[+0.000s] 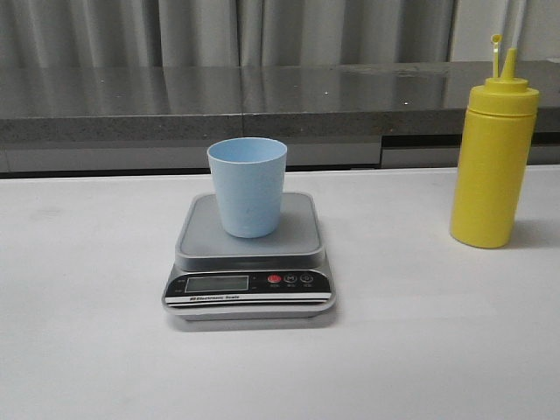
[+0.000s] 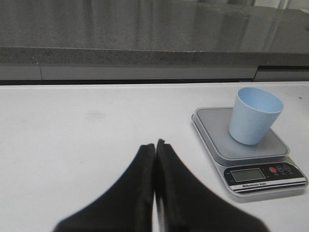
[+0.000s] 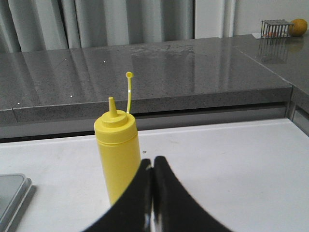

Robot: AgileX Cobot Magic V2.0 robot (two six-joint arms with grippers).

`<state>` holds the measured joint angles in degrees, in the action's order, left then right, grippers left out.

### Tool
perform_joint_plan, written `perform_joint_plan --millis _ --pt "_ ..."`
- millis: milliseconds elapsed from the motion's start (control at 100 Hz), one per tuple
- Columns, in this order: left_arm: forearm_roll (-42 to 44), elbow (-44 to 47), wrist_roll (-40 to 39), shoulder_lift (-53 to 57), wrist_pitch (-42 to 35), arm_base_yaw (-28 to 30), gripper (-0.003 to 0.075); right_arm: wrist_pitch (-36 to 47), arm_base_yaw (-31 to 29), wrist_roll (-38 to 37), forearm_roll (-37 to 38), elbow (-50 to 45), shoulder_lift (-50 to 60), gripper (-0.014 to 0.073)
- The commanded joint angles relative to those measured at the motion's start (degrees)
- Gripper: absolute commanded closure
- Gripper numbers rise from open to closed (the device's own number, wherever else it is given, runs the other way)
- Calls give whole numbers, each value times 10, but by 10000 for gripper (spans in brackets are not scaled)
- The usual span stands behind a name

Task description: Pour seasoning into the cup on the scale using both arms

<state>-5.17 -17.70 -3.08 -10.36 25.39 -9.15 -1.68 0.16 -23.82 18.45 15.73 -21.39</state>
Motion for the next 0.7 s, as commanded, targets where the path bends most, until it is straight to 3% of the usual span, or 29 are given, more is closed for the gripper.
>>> perform_joint_plan --millis 0,150,410,690 --pt "-3 -15 -6 -6 -48 0 741 38 -2 80 -62 3 16 661" --pt "-3 -15 -6 -6 -48 0 741 41 -2 157 -126 -35 62 661" --pt "-3 -15 -6 -6 -48 0 741 46 -2 158 -142 -103 178 661" --pt "-3 -15 -6 -6 -48 0 741 56 -2 190 -189 -163 233 661"
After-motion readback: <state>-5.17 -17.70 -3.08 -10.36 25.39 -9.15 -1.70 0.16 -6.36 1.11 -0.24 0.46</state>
